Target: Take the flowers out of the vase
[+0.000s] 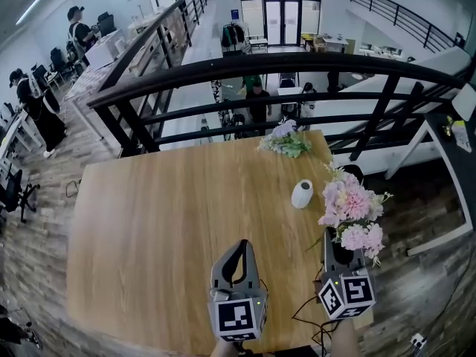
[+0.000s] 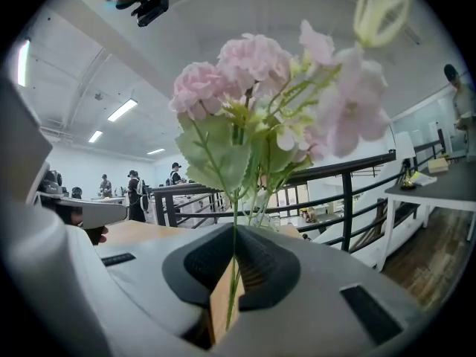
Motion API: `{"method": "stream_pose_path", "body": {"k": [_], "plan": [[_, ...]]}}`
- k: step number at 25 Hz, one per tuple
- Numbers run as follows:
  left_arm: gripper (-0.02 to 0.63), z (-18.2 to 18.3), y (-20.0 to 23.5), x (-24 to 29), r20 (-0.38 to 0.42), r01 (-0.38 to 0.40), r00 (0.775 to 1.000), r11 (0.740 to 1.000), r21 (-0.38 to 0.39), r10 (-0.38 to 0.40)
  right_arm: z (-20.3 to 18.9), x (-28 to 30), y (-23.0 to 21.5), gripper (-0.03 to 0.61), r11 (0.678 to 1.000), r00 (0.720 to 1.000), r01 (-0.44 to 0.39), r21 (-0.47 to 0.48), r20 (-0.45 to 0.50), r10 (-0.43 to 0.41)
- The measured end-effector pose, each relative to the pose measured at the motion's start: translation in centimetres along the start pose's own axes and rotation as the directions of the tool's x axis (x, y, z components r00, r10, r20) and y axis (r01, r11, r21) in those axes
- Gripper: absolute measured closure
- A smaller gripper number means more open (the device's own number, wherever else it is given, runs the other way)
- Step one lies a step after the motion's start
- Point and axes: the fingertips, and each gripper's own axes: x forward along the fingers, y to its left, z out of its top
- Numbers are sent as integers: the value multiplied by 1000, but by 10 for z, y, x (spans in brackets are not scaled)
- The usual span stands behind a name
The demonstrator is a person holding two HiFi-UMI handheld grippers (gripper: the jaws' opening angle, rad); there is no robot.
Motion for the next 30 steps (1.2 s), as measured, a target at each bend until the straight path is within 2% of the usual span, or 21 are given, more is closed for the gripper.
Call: {"method": "stream_pose_path", "body": {"k": [5, 9, 16, 20, 26, 30], "plan": [[577, -4, -4, 2, -40, 3, 999, 1000, -7, -4, -5, -1, -2, 548, 1000, 1000, 6, 12, -6, -6], [578, -4, -7, 6, -21, -1, 1000, 1000, 0, 1, -8, -1, -4, 548, 1000, 1000, 5, 15, -17, -5], [578, -4, -12, 8, -37, 3, 999, 1000, -6, -3, -10, 0, -3, 549, 1000, 1000, -1, 6, -24, 1], [578, 0, -12, 8, 0, 3, 1000, 1000, 4, -3, -8, -1, -1, 548, 1000, 1000, -5, 6, -22, 6], [578, -4, -14, 8, -35, -1, 999, 1000, -11, 1, -7, 0, -2, 548, 1000, 1000, -9, 3, -20, 9], [578, 0, -13, 8, 4, 0, 1000, 1000, 2, 0, -6, -1, 1, 548, 1000, 1000, -10, 2, -19, 10]]}}
